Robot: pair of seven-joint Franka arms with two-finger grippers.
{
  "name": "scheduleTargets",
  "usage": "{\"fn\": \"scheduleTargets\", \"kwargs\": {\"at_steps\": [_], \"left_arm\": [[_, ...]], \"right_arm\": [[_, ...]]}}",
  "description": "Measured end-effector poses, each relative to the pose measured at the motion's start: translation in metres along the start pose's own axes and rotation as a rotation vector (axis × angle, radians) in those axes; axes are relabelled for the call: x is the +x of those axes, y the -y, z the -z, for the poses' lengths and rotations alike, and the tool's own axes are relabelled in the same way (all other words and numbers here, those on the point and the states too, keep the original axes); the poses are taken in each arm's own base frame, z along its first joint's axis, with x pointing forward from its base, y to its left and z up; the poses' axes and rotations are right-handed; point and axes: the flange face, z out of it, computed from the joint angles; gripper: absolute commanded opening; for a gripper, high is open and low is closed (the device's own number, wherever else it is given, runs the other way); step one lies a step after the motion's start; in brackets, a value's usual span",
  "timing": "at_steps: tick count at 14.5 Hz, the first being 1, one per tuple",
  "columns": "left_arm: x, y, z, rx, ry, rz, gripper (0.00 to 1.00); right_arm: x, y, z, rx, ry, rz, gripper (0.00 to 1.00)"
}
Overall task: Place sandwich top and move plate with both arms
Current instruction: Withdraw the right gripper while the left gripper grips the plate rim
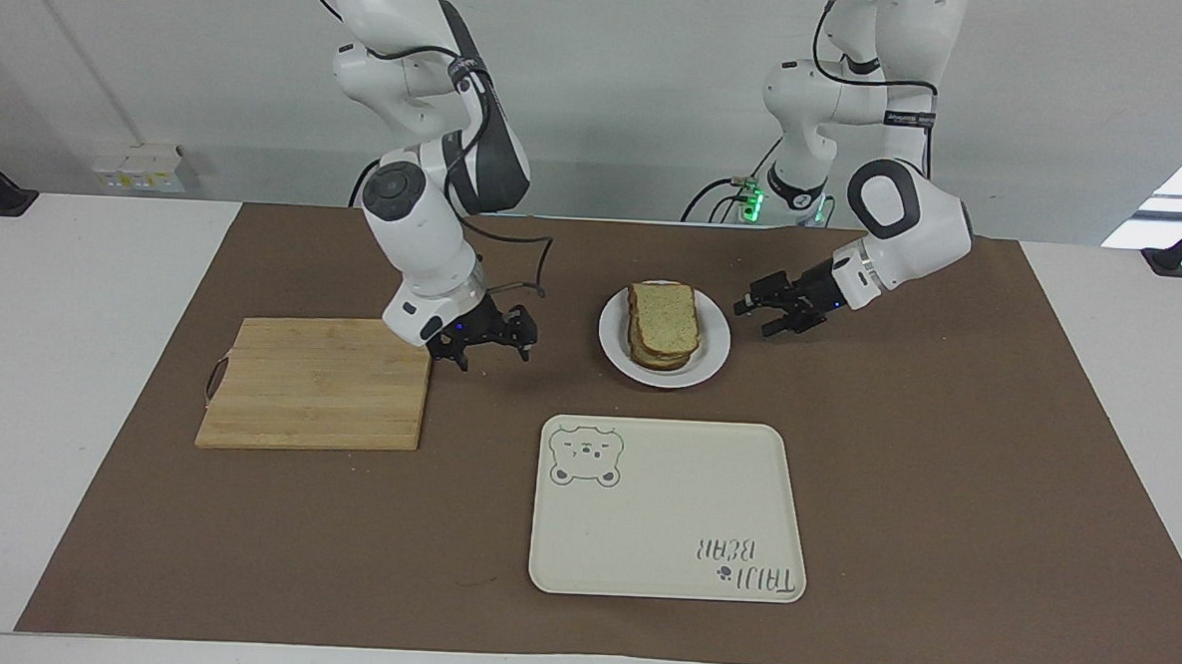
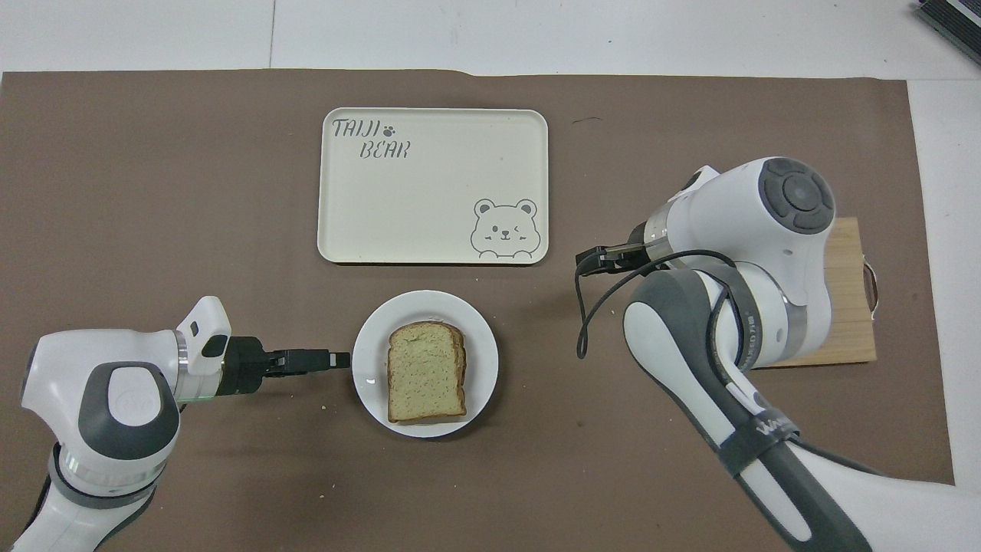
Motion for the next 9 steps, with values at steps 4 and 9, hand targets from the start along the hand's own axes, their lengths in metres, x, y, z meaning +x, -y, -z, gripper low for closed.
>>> {"fn": "scheduleTargets", "kwargs": {"at_steps": [4, 9], "left_arm": [[-0.011, 0.009, -0.028, -0.043, -0.003, -0.019, 0.9], [-0.016, 0.028, -0.049, -0.082, -0.014, 0.004, 0.16]], "right_arm": [[-0.003, -0.018, 0.033, -0.074, -0.025, 0.023, 1.0], [0.0, -0.032, 0.075, -0.145, -0.013, 0.035, 1.0]]}}
